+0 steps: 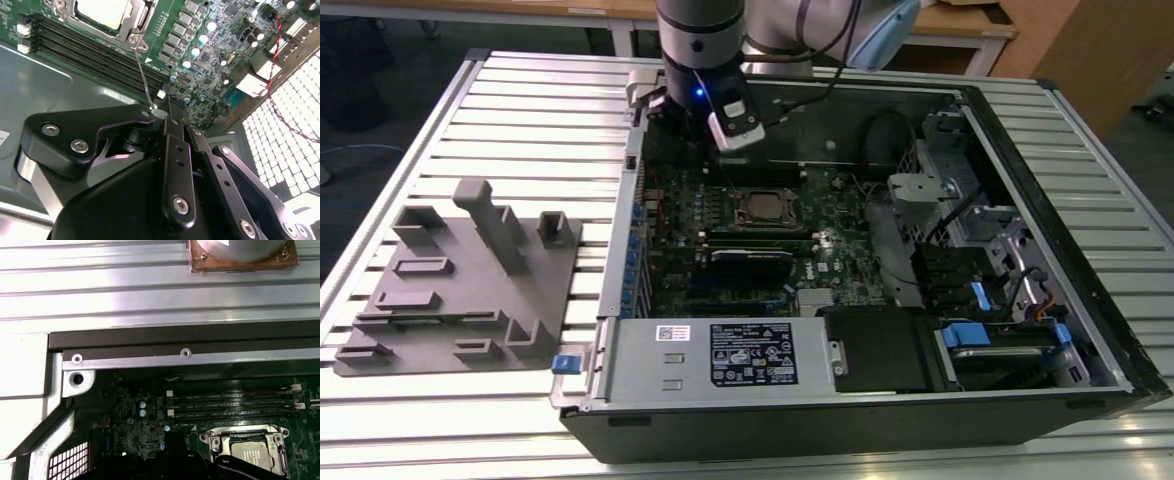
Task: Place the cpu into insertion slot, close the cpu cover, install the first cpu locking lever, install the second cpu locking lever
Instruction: 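Install the first cpu locking lever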
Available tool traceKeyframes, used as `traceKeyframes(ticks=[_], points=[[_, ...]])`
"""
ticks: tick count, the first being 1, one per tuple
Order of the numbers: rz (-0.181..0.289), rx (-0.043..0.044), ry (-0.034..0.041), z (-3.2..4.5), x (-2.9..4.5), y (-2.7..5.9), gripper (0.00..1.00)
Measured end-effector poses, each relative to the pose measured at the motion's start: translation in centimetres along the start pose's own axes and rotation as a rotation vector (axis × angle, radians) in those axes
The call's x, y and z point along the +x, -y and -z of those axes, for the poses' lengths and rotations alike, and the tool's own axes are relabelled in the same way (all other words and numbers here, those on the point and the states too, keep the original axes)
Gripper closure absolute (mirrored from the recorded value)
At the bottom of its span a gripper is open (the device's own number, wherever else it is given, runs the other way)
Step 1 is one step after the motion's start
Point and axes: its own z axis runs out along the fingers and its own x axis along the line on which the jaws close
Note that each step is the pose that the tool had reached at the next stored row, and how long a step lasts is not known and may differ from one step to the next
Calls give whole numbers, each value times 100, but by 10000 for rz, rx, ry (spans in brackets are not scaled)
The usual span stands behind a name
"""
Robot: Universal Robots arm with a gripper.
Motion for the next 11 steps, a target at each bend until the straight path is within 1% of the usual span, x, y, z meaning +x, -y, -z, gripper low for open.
traceKeyframes(ticks=[2, 4, 8, 11], points=[[-2, -59, -4, -16, 3, 4, 89], [-2, -93, -5, -26, 10, 6, 89], [-4, -139, -8, -49, 25, 3, 89], [-5, -142, -10, -60, 24, 2, 89]])
